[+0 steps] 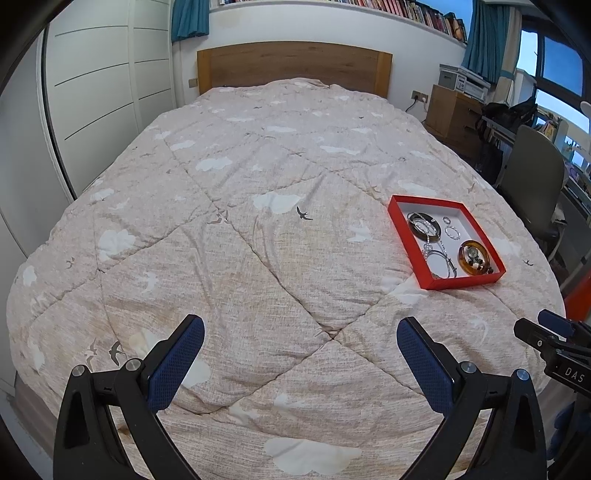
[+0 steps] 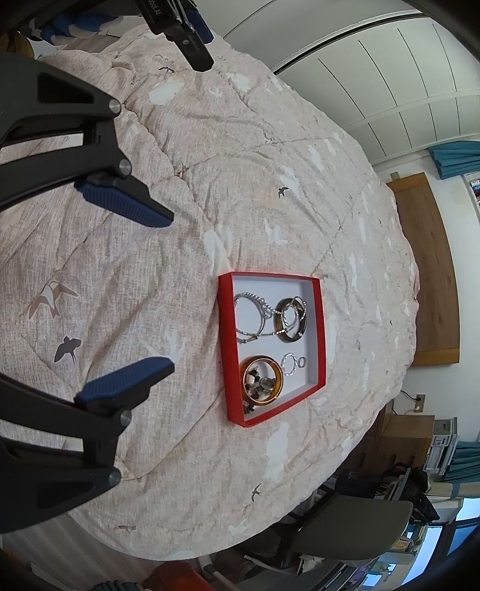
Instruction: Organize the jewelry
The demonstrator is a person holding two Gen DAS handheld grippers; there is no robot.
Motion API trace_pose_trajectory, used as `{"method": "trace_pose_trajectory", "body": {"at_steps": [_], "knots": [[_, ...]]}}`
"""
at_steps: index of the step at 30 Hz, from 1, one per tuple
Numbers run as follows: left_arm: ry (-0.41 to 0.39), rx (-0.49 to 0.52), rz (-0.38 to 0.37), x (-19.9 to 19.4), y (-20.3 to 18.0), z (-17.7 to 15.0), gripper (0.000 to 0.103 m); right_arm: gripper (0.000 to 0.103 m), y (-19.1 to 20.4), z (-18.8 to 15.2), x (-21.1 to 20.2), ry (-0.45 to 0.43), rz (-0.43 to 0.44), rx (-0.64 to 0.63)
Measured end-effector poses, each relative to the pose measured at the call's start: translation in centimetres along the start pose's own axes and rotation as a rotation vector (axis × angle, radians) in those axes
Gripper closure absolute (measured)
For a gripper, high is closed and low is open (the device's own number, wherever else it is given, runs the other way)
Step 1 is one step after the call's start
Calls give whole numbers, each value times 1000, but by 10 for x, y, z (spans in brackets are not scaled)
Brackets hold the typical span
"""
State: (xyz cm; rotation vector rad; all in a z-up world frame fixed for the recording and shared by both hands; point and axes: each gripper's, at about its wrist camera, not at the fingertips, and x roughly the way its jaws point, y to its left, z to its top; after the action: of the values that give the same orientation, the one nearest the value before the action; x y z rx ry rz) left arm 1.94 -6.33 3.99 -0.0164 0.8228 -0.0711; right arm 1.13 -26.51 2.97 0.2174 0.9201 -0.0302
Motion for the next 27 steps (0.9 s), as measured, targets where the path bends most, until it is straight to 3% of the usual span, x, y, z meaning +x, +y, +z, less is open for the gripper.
{"method": "trace_pose_trajectory", "body": {"at_steps": [27], "knots": [[38,9,1,14,3,-2,1,32,-3,-2,15,29,-6,2]]}}
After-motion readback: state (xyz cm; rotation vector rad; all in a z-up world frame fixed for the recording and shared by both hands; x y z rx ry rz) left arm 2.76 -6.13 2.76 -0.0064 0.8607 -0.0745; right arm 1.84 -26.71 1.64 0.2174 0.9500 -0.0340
